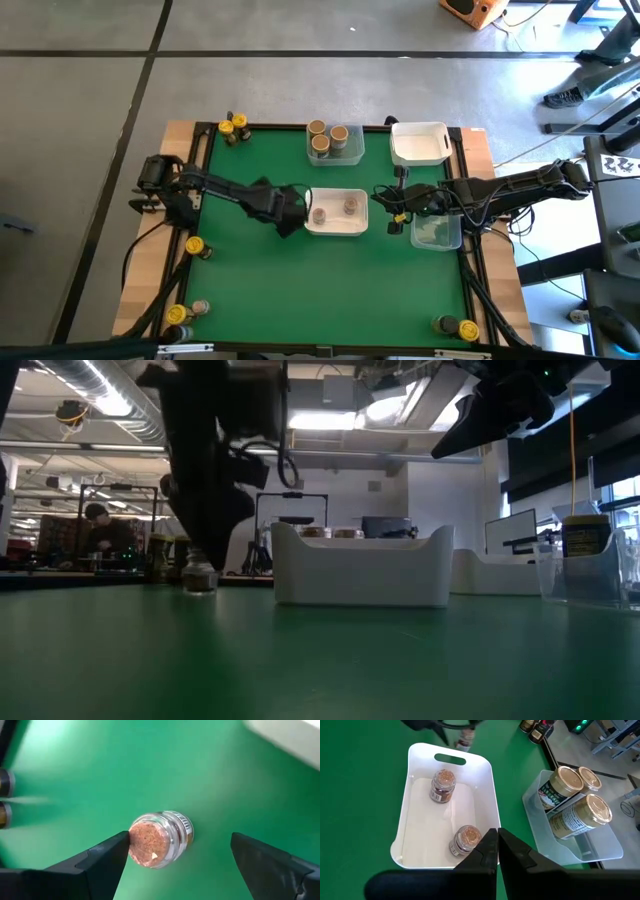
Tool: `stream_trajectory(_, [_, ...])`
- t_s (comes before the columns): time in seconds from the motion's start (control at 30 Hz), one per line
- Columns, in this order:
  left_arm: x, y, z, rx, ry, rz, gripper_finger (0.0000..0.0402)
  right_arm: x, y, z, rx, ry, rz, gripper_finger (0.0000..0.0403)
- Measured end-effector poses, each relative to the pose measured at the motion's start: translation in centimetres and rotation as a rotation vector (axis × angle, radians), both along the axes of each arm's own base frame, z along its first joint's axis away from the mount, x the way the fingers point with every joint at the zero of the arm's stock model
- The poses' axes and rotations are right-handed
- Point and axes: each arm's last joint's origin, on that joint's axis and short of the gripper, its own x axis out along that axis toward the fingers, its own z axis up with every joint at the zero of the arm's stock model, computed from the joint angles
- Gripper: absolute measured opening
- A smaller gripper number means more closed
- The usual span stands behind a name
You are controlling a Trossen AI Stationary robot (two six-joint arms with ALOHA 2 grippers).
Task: Sort spices by type
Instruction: Put the brown seasoning bottle into the bottom white bin
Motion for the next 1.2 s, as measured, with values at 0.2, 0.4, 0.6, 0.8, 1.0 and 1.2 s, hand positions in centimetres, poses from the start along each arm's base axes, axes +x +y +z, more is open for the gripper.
stream_trajectory(0.2, [0.4, -3.3, 0.7, -0.07, -0.053, -0.07, 0.0342, 0.0, 0.0, 0.0, 0.0, 0.0, 0.0, 0.0014])
stream_trajectory(0.4, [1.1, -5.6, 3.6, -0.111, -0.116, -0.11, 0.0342, 0.0, 0.0, 0.0, 0.001, 0.0, -0.001, 0.0014])
stream_trajectory(0.6, [0.6, -5.6, 5.9, -0.102, -0.171, -0.151, 0.0342, 0.0, 0.0, 0.0, 0.003, -0.004, -0.002, 0.0014])
stream_trajectory(0.8, [-0.4, -3.9, 4.5, -0.073, -0.077, -0.106, 0.0342, 0.0, 0.0, 0.0, 0.004, -0.006, -0.002, 0.0014])
stream_trajectory(1.0, [-0.6, -3.2, 2.5, -0.124, -0.081, -0.103, 0.0342, 0.0, 0.0, 0.0, 0.004, -0.005, -0.002, 0.0014])
stream_trajectory(1.2, [-0.7, -2.8, 1.3, -0.155, -0.093, -0.112, 0.0343, 0.0, 0.0, 0.0, 0.004, -0.006, -0.002, 0.0014])
